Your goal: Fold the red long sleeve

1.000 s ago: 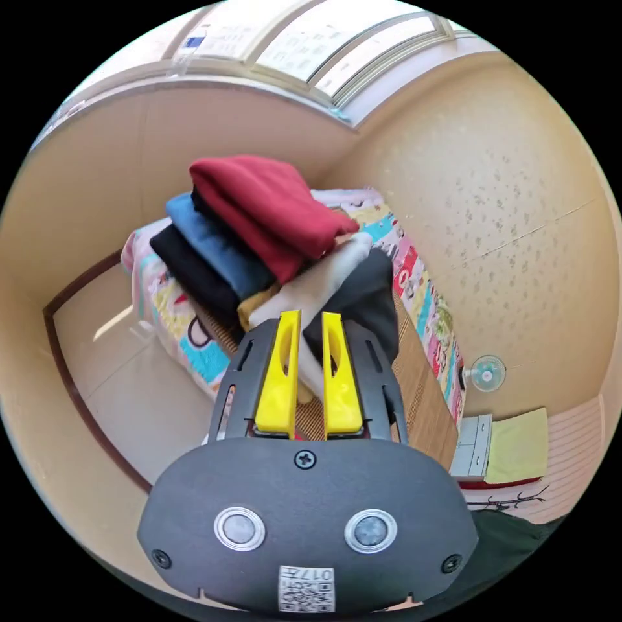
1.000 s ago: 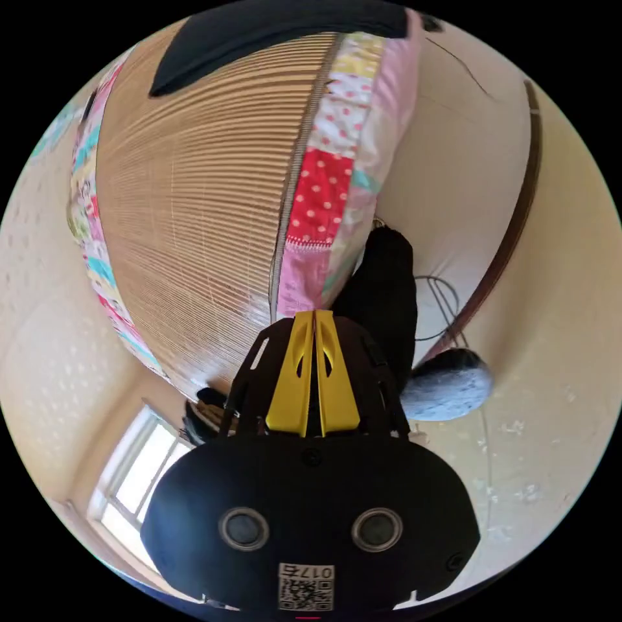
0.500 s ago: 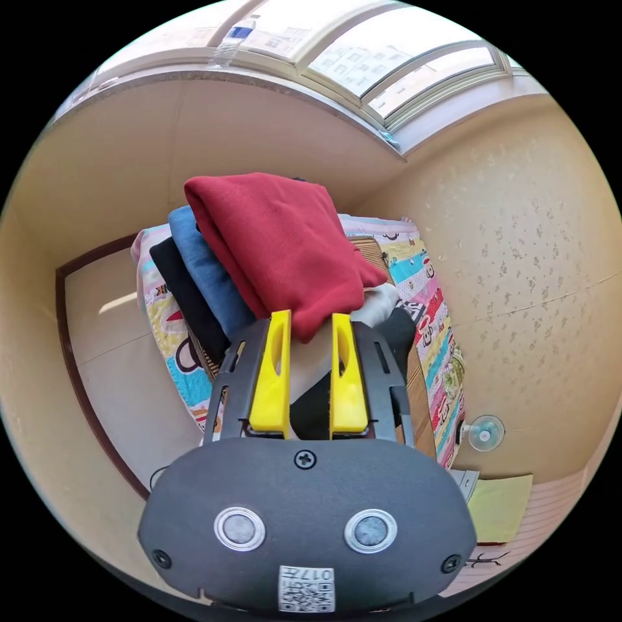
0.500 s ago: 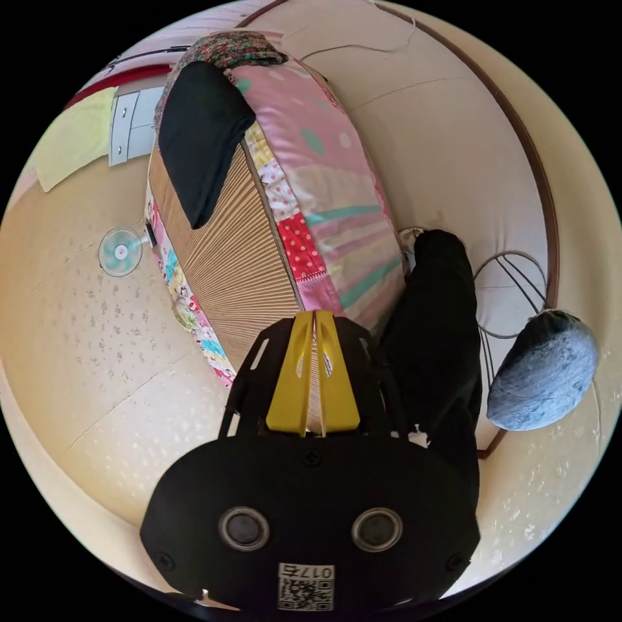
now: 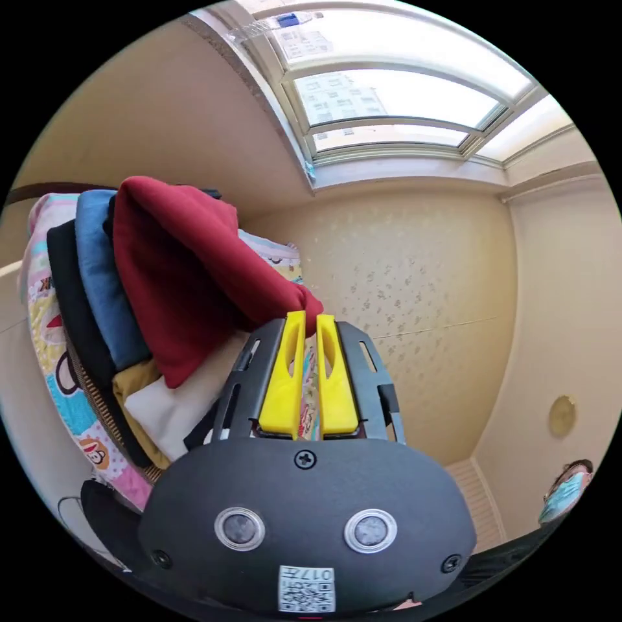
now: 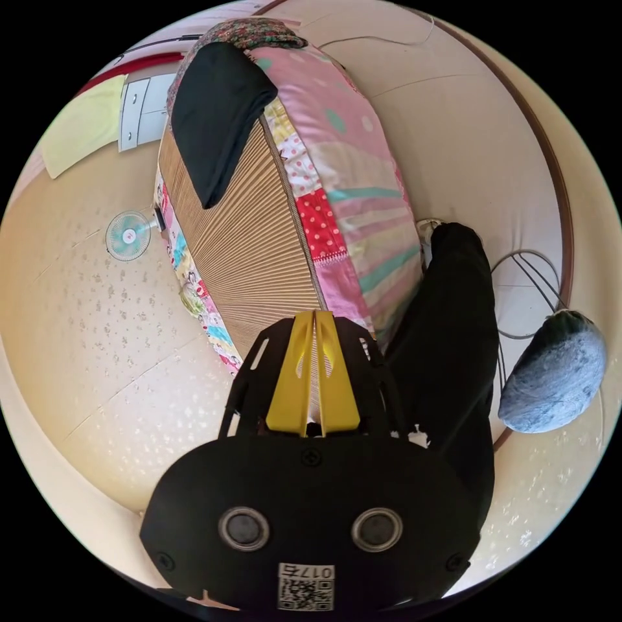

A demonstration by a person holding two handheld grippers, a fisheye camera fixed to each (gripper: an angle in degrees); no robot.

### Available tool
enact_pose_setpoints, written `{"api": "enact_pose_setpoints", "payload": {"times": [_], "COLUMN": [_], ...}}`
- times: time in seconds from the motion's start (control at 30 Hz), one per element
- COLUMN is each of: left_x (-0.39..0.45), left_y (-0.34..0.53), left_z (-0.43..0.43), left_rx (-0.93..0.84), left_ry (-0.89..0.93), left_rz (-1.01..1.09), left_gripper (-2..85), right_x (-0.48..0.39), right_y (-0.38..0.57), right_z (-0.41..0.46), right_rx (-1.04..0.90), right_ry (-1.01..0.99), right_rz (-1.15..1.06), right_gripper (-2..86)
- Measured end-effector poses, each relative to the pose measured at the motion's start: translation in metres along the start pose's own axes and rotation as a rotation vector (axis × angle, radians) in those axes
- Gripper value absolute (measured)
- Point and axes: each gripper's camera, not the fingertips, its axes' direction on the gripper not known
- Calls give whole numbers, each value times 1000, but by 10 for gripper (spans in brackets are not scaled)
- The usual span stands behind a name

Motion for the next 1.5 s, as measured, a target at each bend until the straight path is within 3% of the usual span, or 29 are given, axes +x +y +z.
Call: {"api": "enact_pose_setpoints", "payload": {"times": [0.23, 0.33, 0.4, 0.43, 0.5, 0.6, 0.73, 0.87, 1.03, 1.23, 1.33, 1.37, 1.43, 1.5], "left_x": [156, 248, 305, 315, 340, 354, 350, 325, 277, 217, 184, 169, 140, 99], "left_y": [8, 69, 137, 153, 207, 264, 328, 409, 498, 596, 632, 639, 640, 634], "left_z": [-29, -28, -30, -30, -29, -22, 22, 85, 136, 198, 225, 233, 243, 256], "left_rx": [-16, -137, -191, -194, -191, -165, -326, -580, -761, -994, -1072, -1068, -1017, -953], "left_ry": [471, 665, 955, 1049, 1442, 1657, 1675, 1576, 1537, 1408, 1329, 1317, 1282, 1207], "left_rz": [452, 729, 880, 894, 866, 769, 570, 384, 288, 234, 233, 224, 204, 177], "left_gripper": [11, 7, 6, 6, 5, 5, 5, 5, 6, 5, 5, 5, 7, 10], "right_x": [55, 73, 78, 77, 69, 47, 20, 28, 59, 122, 157, 169, 179, 178], "right_y": [-14, -18, -19, -18, -11, 12, 87, 183, 275, 403, 456, 466, 463, 446], "right_z": [60, 81, 95, 103, 113, 128, 148, 171, 196, 226, 256, 269, 282, 276], "right_rx": [-78, -140, -199, -236, -288, -394, -591, -790, -911, -822, -857, -782, -562, -372], "right_ry": [-101, -180, -255, -296, -346, -419, -453, -427, -555, -581, -533, -425, -302, -308], "right_rz": [-91, -205, -308, -385, -519, -768, -1166, -1499, -1651, -1909, -2041, -2093, -2103, -2063], "right_gripper": [3, 3, 3, 3, 3, 4, 8, 21, 104, 156, 106, 61, 51, 46]}}
